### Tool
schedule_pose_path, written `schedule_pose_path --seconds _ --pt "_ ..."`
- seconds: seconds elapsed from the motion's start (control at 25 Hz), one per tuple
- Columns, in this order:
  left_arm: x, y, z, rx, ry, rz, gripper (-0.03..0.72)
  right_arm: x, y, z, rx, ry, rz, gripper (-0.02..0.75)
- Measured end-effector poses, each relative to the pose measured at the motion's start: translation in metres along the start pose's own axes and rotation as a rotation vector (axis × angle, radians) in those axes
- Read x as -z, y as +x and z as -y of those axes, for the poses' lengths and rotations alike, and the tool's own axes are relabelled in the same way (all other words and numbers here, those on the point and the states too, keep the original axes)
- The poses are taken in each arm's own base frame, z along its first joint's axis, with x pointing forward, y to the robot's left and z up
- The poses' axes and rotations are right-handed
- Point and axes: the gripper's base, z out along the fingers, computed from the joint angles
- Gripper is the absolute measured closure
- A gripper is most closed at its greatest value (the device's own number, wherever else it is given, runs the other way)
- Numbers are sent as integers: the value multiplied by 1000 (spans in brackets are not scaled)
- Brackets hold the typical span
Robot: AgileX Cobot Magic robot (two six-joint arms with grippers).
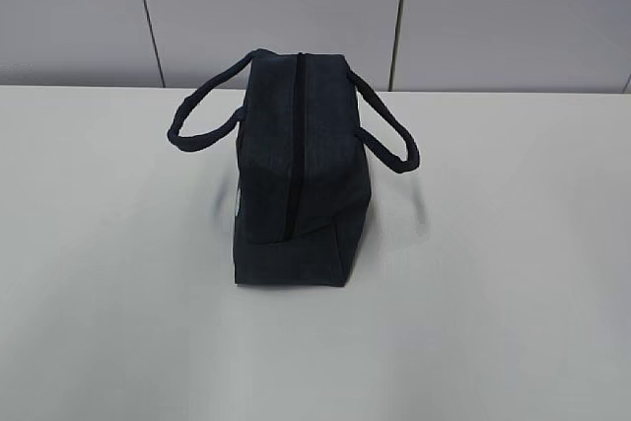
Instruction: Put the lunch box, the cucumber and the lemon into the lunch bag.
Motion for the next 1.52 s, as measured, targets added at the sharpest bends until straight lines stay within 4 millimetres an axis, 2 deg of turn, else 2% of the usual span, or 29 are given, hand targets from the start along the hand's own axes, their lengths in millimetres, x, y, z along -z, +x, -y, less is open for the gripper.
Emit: schedule_pose_path --seconds 0.28,0.56,0.8,0.92,1.16,1.32,1.52 --pt "36 50 12 -14 16 7 314 48 43 -10 30 -26 -100 336" --pt "64 97 19 -2 7 -14 327 82 92 -17 33 -57 -239 338" --pt "91 121 21 -27 -44 28 335 113 136 -17 -3 -2 -290 370" --pt "101 133 23 -34 -53 23 335 127 148 -16 -15 37 -287 374" --pt "99 165 25 -32 -50 22 335 128 150 -12 -27 81 -291 378" --pt "89 173 23 -24 -47 -24 340 125 153 -11 -28 84 -308 379" --pt "83 174 21 -26 -64 -18 342 113 169 -9 -36 86 -379 379"
